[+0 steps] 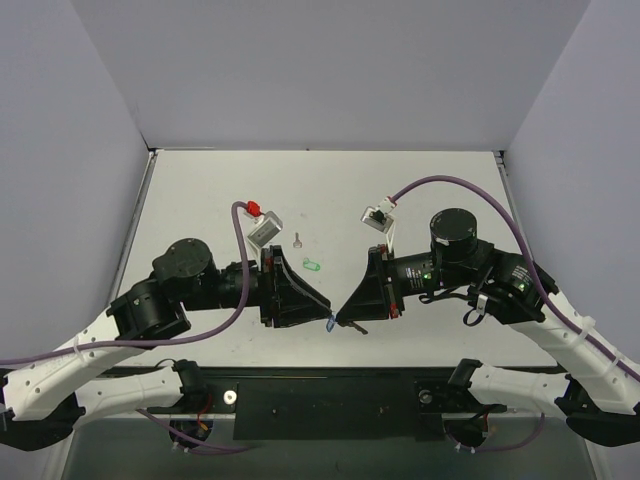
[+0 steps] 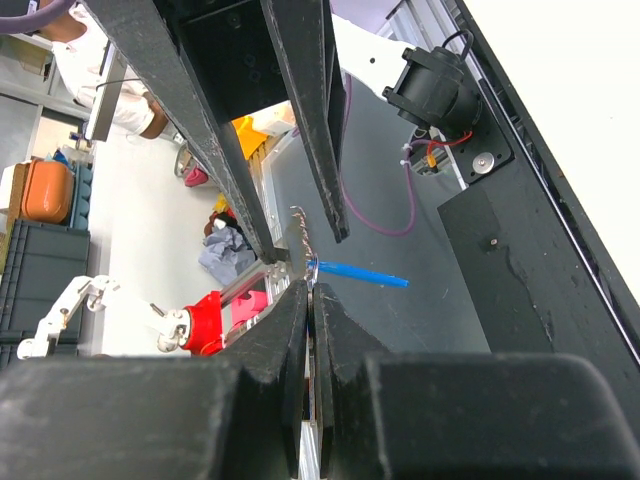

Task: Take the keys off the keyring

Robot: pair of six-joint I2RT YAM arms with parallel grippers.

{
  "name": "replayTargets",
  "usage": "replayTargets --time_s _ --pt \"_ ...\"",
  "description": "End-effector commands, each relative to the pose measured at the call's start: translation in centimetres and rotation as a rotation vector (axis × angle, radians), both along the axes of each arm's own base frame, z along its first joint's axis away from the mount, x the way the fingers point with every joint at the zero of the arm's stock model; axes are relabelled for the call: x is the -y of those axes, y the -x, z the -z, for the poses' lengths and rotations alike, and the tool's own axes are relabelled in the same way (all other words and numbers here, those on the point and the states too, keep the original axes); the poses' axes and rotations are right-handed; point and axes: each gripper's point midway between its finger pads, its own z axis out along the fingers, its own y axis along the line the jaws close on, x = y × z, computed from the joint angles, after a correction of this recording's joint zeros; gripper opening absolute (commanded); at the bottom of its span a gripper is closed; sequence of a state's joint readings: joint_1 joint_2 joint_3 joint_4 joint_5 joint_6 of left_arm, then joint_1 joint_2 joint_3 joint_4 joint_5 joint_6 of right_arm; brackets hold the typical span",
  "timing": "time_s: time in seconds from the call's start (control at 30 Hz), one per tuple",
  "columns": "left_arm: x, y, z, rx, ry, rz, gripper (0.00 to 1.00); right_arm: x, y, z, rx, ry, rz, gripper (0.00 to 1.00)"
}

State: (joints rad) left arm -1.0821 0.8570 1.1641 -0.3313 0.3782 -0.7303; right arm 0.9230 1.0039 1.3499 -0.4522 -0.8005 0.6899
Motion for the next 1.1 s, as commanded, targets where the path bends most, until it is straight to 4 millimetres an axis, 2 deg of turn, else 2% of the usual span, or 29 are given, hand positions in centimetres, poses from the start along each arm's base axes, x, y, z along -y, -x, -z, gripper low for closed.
replayTargets --time_s 0.0,0.13,0.6,0.67,0.77,1.0,1.03,1.07 --pt "0.2 1.0 -2.1 0.021 0.075 0.069 0.37 0.2 0.4 -2.8 0.068 -0.089 -0.022 0.0" --pt "0.3 1.0 -1.9 0.017 0.069 0.079 0.31 0.2 0.4 -3.0 0.07 -0.094 -0.023 0.0" --pt "1.1 1.5 -1.8 -0.021 0.1 0.133 0.18 0.0 0.6 -3.6 0.074 -0.119 -0.029 0.0" --pt "1.2 1.5 -1.8 -0.026 0.104 0.138 0.14 -0.1 0.5 -3.6 0.073 -0.118 -0.026 0.0" --pt "1.4 1.5 -1.7 -0.035 0.103 0.138 0.0 -0.1 0.5 -3.6 0.075 -0.118 -0.024 0.0" --pt "1.4 0.6 -1.7 -0.05 0.111 0.083 0.0 -0.3 -0.5 -3.1 0.068 -0.102 0.035 0.0" --pt "1.5 0.4 -1.6 -0.055 0.109 0.073 0.0 -0.3 -0.6 -3.1 0.067 -0.101 0.038 0.06" --pt "1.6 0.3 -1.6 -0.059 0.108 0.068 0.0 -0.4 -0.6 -2.9 0.064 -0.097 0.038 0.16"
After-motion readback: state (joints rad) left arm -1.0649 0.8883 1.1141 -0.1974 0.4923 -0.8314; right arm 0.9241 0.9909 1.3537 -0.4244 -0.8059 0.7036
